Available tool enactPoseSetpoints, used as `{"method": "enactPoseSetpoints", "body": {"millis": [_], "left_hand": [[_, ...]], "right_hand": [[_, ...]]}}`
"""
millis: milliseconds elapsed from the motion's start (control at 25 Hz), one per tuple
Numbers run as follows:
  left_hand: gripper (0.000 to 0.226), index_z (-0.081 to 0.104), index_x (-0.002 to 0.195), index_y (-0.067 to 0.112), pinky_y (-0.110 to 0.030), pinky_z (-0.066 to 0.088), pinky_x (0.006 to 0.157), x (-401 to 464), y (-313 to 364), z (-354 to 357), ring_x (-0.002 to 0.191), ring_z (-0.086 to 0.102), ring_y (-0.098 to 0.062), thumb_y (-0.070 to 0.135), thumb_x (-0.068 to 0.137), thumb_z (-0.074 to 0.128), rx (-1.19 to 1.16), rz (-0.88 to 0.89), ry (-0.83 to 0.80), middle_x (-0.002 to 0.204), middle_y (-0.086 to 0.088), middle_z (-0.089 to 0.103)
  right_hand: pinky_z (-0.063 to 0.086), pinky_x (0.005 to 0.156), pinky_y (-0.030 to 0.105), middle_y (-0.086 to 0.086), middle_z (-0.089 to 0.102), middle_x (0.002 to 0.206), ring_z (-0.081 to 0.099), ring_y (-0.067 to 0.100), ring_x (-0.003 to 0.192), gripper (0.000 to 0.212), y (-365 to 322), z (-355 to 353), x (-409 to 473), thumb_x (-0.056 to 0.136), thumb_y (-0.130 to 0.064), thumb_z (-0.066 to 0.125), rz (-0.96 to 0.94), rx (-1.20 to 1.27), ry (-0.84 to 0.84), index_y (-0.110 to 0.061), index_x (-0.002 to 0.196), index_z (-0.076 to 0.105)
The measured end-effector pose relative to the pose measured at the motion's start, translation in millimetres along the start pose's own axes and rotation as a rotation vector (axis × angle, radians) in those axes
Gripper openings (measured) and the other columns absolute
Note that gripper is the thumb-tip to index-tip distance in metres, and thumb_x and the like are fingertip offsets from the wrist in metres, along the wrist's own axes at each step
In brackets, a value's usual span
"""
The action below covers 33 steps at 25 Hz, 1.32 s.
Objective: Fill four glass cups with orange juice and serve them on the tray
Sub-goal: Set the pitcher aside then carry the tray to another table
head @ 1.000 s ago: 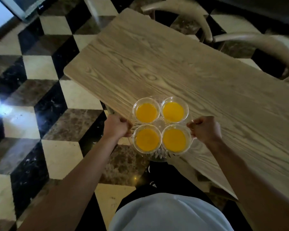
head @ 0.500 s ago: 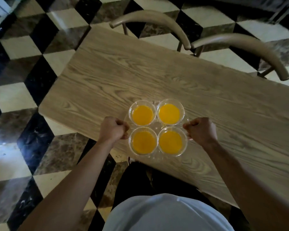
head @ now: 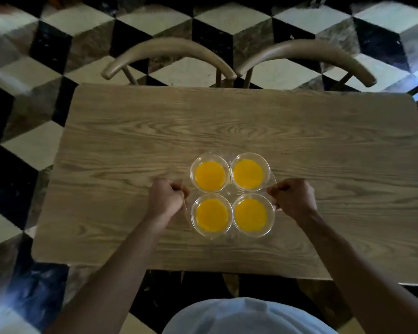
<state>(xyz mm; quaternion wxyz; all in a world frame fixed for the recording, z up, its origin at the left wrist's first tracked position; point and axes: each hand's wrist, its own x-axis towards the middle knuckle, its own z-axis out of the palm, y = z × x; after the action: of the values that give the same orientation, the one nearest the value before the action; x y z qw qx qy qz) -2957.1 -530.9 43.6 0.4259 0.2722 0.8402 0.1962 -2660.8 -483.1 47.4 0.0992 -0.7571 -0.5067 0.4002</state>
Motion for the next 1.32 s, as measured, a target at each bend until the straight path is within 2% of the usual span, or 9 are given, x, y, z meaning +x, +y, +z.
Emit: {"method": "enactPoseSetpoints", "body": {"millis": [40,160,440,600,760,920,1040,1200,1320], "left_hand": [[0.031,0.079,0.074,0.011,-0.034,0.061,0.056,7,5,-1,0.055,0.07,-0.017,-0.012,0.088,0.064,0.011,0.012,-0.013,0.069,-0.004,0.078],[0.029,0.078,0.074,0.01,-0.043,0.068,0.069,25,15,-2,0.066,0.076,-0.021,-0.011,0.091,0.067,0.032,0.035,-0.042,0.073,-0.005,0.078],[0.025,0.081,0.078,0.013,-0.046,0.068,0.071,61,30,11,0.07,0.079,-0.022,-0.006,0.09,0.071,0.134,0.054,-0.075,0.074,-0.004,0.08],[0.022,0.079,0.08,0.014,-0.046,0.068,0.072,76,40,18,0.071,0.079,-0.021,-0.004,0.092,0.072,0.154,0.072,-0.09,0.076,-0.003,0.08],[0.031,0.074,0.076,0.021,-0.037,0.068,0.064,86,47,21,0.066,0.077,-0.018,-0.003,0.095,0.069,0.174,0.074,-0.095,0.076,0.0,0.078],[0.024,0.077,0.082,0.016,-0.036,0.067,0.062,92,48,26,0.061,0.077,-0.019,-0.002,0.096,0.068,0.187,0.065,-0.081,0.074,0.0,0.078],[0.025,0.077,0.083,0.013,-0.044,0.068,0.066,97,47,28,0.06,0.077,-0.023,-0.005,0.095,0.066,0.171,0.071,-0.093,0.07,-0.002,0.078],[0.03,0.076,0.083,0.01,-0.05,0.067,0.068,98,45,31,0.064,0.079,-0.029,-0.012,0.094,0.059,0.153,0.071,-0.108,0.071,-0.005,0.078],[0.024,0.076,0.09,0.008,-0.049,0.068,0.07,101,42,33,0.065,0.079,-0.025,-0.01,0.096,0.061,0.151,0.076,-0.105,0.076,-0.005,0.078]], "right_hand": [[0.051,0.05,0.01,-0.005,0.073,0.058,0.071,0.006,0.051,0.01,-1,3,2,0.086,-0.023,0.081,0.004,0.006,0.008,-0.019,0.077,0.081],[0.061,0.062,0.023,-0.004,0.074,0.059,0.073,0.009,0.054,0.01,-2,11,8,0.086,-0.024,0.081,0.027,0.023,0.032,-0.018,0.078,0.083],[0.053,0.051,0.015,-0.003,0.076,0.063,0.072,0.007,0.054,0.013,-1,18,35,0.087,-0.024,0.08,0.096,0.047,0.054,-0.016,0.077,0.082],[0.061,0.054,0.025,-0.003,0.075,0.063,0.072,0.007,0.052,0.012,0,23,49,0.088,-0.022,0.079,0.106,0.061,0.051,-0.017,0.076,0.081],[0.043,0.041,0.007,-0.004,0.073,0.059,0.065,-0.003,0.046,0.015,-4,27,60,0.088,-0.02,0.077,0.111,0.087,0.057,-0.017,0.074,0.08],[0.051,0.054,0.018,-0.011,0.071,0.055,0.069,0.002,0.053,0.018,-7,30,67,0.086,-0.023,0.079,0.146,0.111,0.072,-0.028,0.069,0.076],[0.053,0.057,0.02,-0.01,0.071,0.054,0.07,0.006,0.053,0.019,-4,31,71,0.086,-0.022,0.079,0.147,0.114,0.078,-0.028,0.068,0.076],[0.047,0.056,0.014,-0.029,0.062,0.047,0.067,0.004,0.054,0.017,-3,31,73,0.085,-0.02,0.079,0.127,0.099,0.065,-0.027,0.07,0.077],[0.044,0.049,0.006,-0.027,0.062,0.046,0.065,-0.003,0.052,0.017,-1,34,76,0.085,-0.02,0.078,0.121,0.103,0.063,-0.027,0.07,0.077]]}}
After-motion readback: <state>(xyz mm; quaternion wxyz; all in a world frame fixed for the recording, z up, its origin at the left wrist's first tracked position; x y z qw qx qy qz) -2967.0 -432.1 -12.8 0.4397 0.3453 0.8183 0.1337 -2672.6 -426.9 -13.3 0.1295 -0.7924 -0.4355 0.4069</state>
